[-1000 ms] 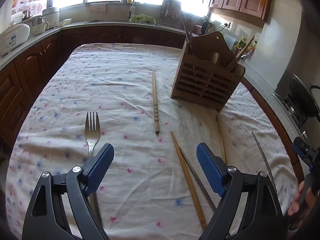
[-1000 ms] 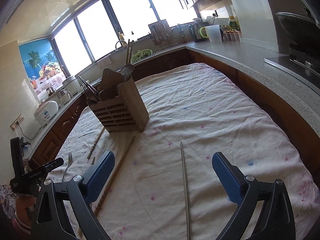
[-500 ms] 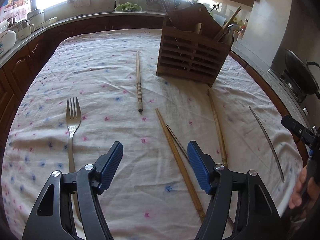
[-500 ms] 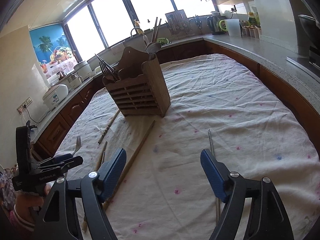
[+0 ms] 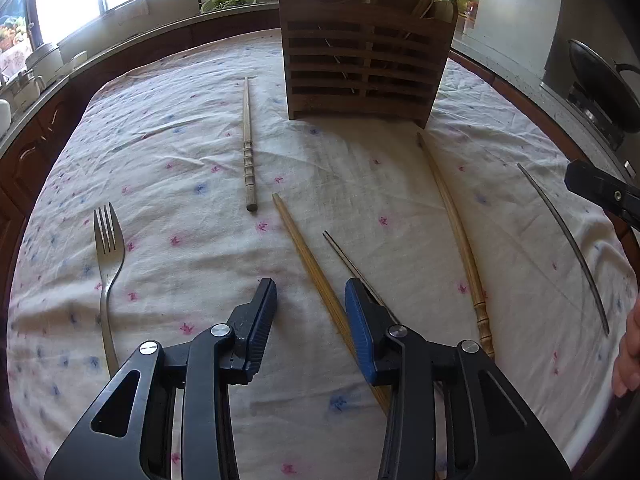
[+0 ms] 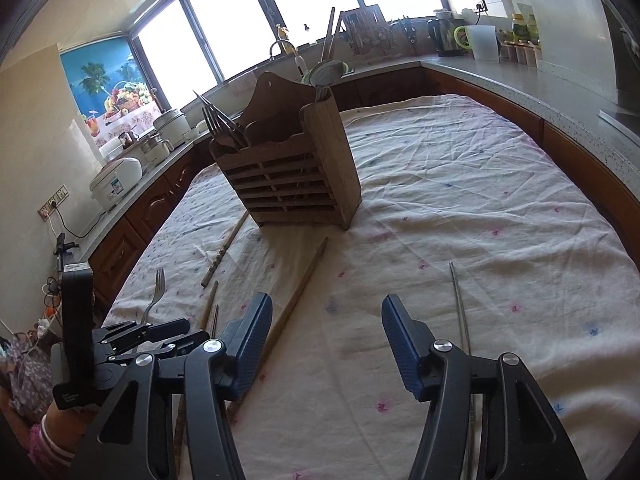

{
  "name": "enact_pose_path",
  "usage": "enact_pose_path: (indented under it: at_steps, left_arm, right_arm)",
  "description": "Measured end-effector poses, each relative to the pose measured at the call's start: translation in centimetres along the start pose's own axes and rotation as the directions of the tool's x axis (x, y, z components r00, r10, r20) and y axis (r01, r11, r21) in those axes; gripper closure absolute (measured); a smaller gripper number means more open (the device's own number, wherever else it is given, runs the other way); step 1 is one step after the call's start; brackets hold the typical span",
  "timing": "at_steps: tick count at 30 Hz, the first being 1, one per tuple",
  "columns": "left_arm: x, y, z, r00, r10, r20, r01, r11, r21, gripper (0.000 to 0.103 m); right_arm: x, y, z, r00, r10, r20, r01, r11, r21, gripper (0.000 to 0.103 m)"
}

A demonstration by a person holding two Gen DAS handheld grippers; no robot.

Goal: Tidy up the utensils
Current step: 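Move both open tools down to the wooden chopsticks on the cloth, then grasp a wooden chopstick with the left tool while the right tool grasps another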

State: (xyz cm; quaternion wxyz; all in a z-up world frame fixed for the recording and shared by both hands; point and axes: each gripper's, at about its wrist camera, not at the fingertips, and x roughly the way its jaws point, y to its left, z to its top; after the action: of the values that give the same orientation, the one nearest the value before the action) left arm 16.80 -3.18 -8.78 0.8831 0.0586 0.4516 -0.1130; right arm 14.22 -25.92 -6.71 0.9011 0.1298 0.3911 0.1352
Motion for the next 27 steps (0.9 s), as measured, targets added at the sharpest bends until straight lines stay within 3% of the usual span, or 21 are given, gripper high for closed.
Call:
enact_pose_path:
  at_steps: [8,10,16,18,21,22,27]
  left_arm:
    - [1.1,2.6,1.9,0.999,-0.016,-0.033,0.015,0.999,-0.028,0.073]
    - [1.4,2.8,2.4,0.999,-0.026,-0.039,0.024,0.999,-0.040,0.073]
    - [2.4,2.6,3.5,0.999,-0.018,-0.031,0.017,1.000,-0.018,0.077]
    - [2.7,2.4,3.9,1.000,-0.007,-0.025,0.007,1.000,-0.002,0.078]
    - [2.9,1.9,4.1,1.000,-0.002,-0.012,0.002,1.000,0.028,0.090]
    - [2.9,1.8,4.0,1.000,-0.002,-0.008,0.002,0.999,0.035,0.092]
    - [2.5,2.2,3.8,0.999,-0.041,-0.009,0.041,0.999,0.019,0.098]
  right_arm:
    - [5.9,1.5,1.3,0.994,0.013,-0.111,-0.017,0.999,-0.031,0.060]
    - [7.5,1.5,2.0,0.992,-0.008,-0.127,0.003,0.999,-0.035,0.066]
    - [12.0,2.3,3.1,0.976,-0.092,-0.196,0.075,0.993,-0.094,0.072]
    - [12.6,2.9,3.2,0.976,-0.123,-0.182,0.100,0.986,-0.131,0.072]
    - [13.0,3.6,3.1,0.973,-0.152,-0.172,0.124,0.979,-0.163,0.091]
    - [12.9,3.8,3.1,0.973,-0.159,-0.169,0.129,0.976,-0.173,0.092]
    - [12.3,3.0,3.0,0.978,-0.101,-0.182,0.079,0.989,-0.126,0.097]
